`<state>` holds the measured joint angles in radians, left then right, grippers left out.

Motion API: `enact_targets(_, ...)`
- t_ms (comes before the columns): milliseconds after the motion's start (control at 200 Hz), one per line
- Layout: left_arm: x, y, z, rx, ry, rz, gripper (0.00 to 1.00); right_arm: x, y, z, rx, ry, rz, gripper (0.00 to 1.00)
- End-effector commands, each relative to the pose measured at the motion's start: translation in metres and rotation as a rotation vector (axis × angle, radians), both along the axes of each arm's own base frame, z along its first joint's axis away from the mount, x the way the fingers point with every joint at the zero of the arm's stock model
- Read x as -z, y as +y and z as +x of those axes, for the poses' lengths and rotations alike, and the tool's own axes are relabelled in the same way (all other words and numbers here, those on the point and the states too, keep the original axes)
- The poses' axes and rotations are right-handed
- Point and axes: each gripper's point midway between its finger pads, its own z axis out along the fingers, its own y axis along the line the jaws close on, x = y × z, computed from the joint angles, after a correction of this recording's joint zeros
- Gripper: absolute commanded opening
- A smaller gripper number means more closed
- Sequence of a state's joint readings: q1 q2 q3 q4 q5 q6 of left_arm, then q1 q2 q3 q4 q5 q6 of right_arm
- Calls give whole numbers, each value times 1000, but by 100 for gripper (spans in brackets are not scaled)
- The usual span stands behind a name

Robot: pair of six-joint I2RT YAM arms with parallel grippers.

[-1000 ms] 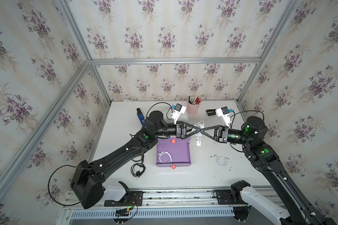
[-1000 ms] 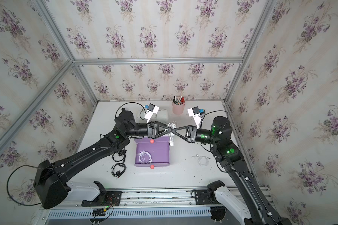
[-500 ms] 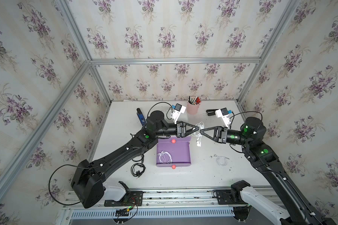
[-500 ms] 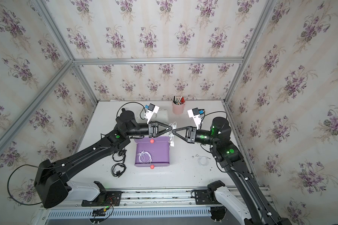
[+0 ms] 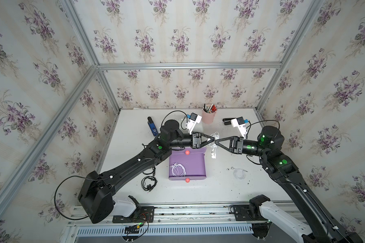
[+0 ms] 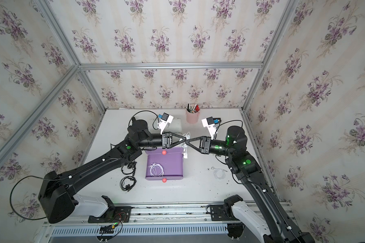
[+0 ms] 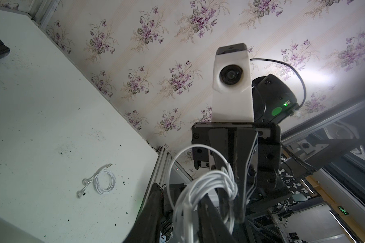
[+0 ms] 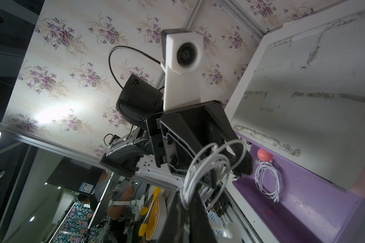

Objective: Place the wired earphones into the drawer by color
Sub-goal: Pick up the wired earphones from the center of the board.

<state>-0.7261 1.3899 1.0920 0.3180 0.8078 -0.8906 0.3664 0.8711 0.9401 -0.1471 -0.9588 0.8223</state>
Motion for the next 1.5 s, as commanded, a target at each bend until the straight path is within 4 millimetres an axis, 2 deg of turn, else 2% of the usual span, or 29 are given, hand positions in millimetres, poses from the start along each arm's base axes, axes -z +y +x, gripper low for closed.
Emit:
enact_targets(0,-1,2,2,-18,-22,10,32,5,0,1,7,-3,-16,16)
enact_targets(65,0,3,2,-24,-23,16,30,7,0,1,9,0,-20,23)
enact_targets(145,0,3,2,-27,-20,17,27,9,-1,2,15,4,-26,25)
enact_targets(245,0,4,3,-34,-20,19,22,11,-1,4,19,9,-28,26)
enact_targets(729,7,5,6,-55,-8,39,19,18,0,8,25,16,-42,30)
enact_targets(904,9,7,7,-68,-9,49,17,21,-2,7,32,15,-61,40)
enact_targets(1064,12,8,8,-81,-2,68,16,22,-2,7,37,9,-69,55)
enact_targets(1494,16,11,8,-90,2,90,13,30,-4,13,60,13,-108,64)
